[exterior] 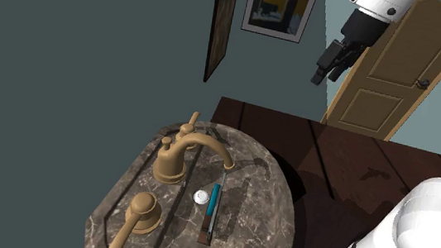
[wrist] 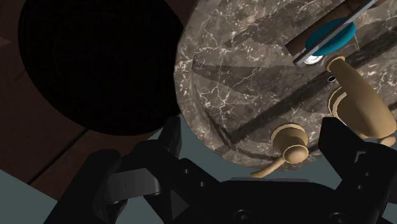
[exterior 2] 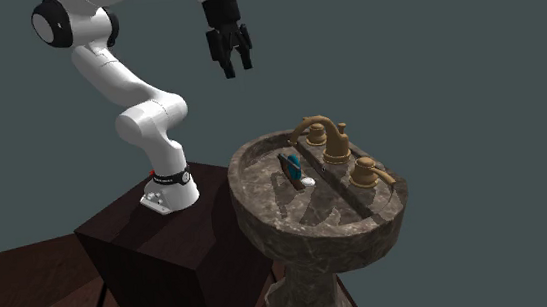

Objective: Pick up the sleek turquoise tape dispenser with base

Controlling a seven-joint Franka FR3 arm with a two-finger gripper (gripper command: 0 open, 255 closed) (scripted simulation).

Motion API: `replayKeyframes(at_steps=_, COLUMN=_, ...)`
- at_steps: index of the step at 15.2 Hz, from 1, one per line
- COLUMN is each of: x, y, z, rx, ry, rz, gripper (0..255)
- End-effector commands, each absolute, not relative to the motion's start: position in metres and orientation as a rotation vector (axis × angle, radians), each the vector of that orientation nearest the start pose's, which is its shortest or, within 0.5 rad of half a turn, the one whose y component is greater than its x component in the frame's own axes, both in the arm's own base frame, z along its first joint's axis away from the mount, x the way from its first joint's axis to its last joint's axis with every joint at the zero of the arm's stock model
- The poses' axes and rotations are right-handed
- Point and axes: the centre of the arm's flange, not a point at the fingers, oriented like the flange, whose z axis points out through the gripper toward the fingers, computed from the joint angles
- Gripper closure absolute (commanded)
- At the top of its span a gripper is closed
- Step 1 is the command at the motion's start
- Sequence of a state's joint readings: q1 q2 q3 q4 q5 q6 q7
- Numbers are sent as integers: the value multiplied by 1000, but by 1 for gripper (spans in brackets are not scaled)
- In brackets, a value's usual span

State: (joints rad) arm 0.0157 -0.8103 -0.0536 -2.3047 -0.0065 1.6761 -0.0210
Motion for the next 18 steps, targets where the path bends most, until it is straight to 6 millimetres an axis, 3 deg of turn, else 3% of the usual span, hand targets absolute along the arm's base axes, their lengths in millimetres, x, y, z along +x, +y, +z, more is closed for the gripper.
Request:
replayKeyframes(at_steps=1, x=310, y=-19, z=632, rx=-3100, ry=6, rz=-282, gripper=0)
replayKeyframes(at_steps=18, x=303, y=119, z=452, rx=-3099, ry=271, rz=-306, gripper=0)
